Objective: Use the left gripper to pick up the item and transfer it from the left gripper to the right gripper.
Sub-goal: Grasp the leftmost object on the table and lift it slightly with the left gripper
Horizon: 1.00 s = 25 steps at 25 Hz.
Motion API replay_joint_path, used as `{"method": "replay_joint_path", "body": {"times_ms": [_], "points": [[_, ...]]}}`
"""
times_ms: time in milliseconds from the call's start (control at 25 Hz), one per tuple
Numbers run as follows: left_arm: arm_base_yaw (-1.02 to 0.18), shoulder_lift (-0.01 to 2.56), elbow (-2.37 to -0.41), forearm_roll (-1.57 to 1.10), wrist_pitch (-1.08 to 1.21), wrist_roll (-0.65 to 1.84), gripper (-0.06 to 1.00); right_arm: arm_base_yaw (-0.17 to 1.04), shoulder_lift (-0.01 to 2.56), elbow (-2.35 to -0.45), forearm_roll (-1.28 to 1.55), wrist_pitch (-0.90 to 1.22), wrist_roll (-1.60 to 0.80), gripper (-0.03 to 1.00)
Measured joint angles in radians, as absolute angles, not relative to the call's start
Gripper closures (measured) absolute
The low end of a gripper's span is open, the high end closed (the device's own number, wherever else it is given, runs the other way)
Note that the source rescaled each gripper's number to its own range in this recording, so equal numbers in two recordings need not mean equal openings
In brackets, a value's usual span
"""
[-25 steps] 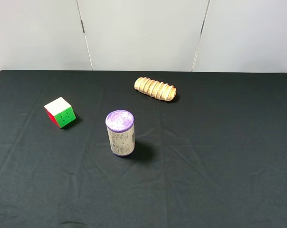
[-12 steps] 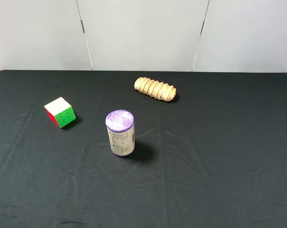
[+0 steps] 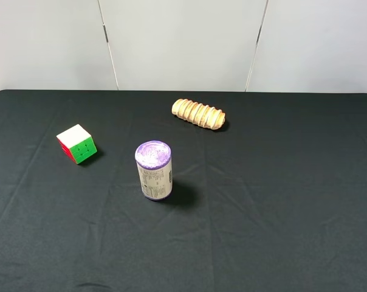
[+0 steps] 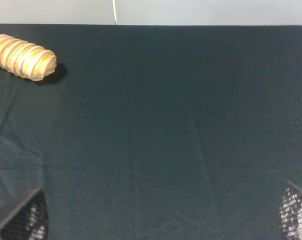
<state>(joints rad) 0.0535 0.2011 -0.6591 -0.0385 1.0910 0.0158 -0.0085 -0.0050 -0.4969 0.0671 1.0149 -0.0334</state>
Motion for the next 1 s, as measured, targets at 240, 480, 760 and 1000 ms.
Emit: {"method": "replay_joint_path", "body": {"times_ms": [240, 480, 760, 1000], "points": [[0.054, 0.468, -0.784, -0.038, 1.089, 0.081, -0.02, -0.008, -0.005, -0.497, 0.067, 1.015, -0.033, -0.03], [0.054, 0.734, -0.875, -0.036, 1.015, 0.156, -0.02, -0.008, -0.005, -0.497, 0.067, 1.015, -0.033, -0.03], [0.052, 1.025, -0.888, -0.037, 0.910, 0.244, -0.03, -0.008, -0.005, -0.497, 0.067, 1.015, -0.033, -0.03], [0.023, 1.259, -0.889, -0.039, 0.806, 0.342, -0.05, -0.008, -0.005, -0.497, 0.067, 1.015, -0.033, -0.03]]}}
